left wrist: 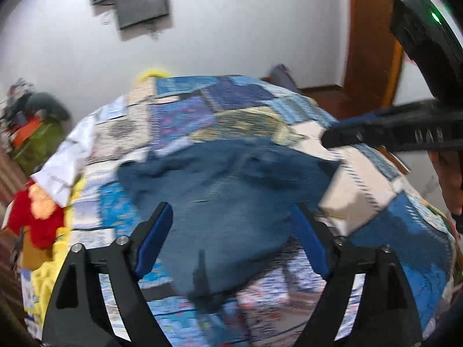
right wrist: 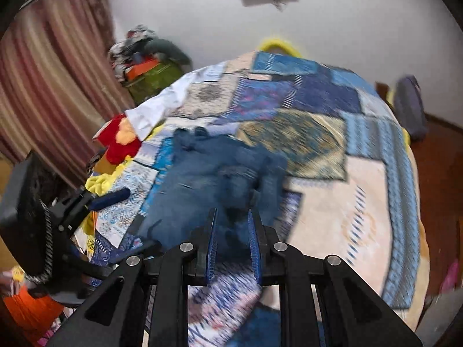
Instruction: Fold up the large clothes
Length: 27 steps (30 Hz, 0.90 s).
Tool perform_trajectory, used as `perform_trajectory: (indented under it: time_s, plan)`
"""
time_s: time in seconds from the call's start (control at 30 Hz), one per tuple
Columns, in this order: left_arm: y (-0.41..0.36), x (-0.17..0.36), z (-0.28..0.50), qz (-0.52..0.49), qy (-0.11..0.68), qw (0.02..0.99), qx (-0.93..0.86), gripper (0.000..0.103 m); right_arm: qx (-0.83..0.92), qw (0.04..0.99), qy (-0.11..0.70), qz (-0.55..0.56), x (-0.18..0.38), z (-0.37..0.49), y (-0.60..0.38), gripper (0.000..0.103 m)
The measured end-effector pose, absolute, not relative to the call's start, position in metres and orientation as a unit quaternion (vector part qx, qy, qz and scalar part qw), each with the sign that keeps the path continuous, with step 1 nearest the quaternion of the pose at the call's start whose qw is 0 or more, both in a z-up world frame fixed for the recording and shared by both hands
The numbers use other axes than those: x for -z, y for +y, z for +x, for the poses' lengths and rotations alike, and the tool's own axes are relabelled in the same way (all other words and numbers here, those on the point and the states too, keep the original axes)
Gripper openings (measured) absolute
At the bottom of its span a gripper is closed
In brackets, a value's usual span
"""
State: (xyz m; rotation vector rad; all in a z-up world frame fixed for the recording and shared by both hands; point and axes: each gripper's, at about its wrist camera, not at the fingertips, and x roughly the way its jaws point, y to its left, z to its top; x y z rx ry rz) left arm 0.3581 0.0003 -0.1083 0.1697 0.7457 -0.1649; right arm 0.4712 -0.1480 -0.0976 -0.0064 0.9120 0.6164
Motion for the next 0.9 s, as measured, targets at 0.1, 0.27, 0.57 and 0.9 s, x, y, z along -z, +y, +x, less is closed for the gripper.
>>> perform_trajectory:
  time_s: [0.1, 0.27, 0.57, 0.9]
  plan:
    - [0.038, 0.118, 0.368, 0.061, 0.381, 0.922, 0.031, 0.085, -0.302, 0.842, 0.445, -0.036, 0.111, 0.477, -0.112, 0.016]
    - [0.075, 0.178, 0.385, 0.003, 0.474, 0.880, 0.023, 0.085, -0.257, 0.839, 0.457, -0.147, 0.156, 0.481, -0.085, 0.016]
    - [0.083, 0.217, 0.353, -0.007, 0.475, 0.879, 0.040, 0.102, -0.235, 0.833, 0.469, -0.177, 0.201, 0.468, -0.131, 0.019]
    - [0.090, 0.193, 0.353, 0.033, 0.461, 0.887, 0.016, 0.101, -0.210, 0.838, 0.499, -0.065, 0.185, 0.485, -0.194, 0.089]
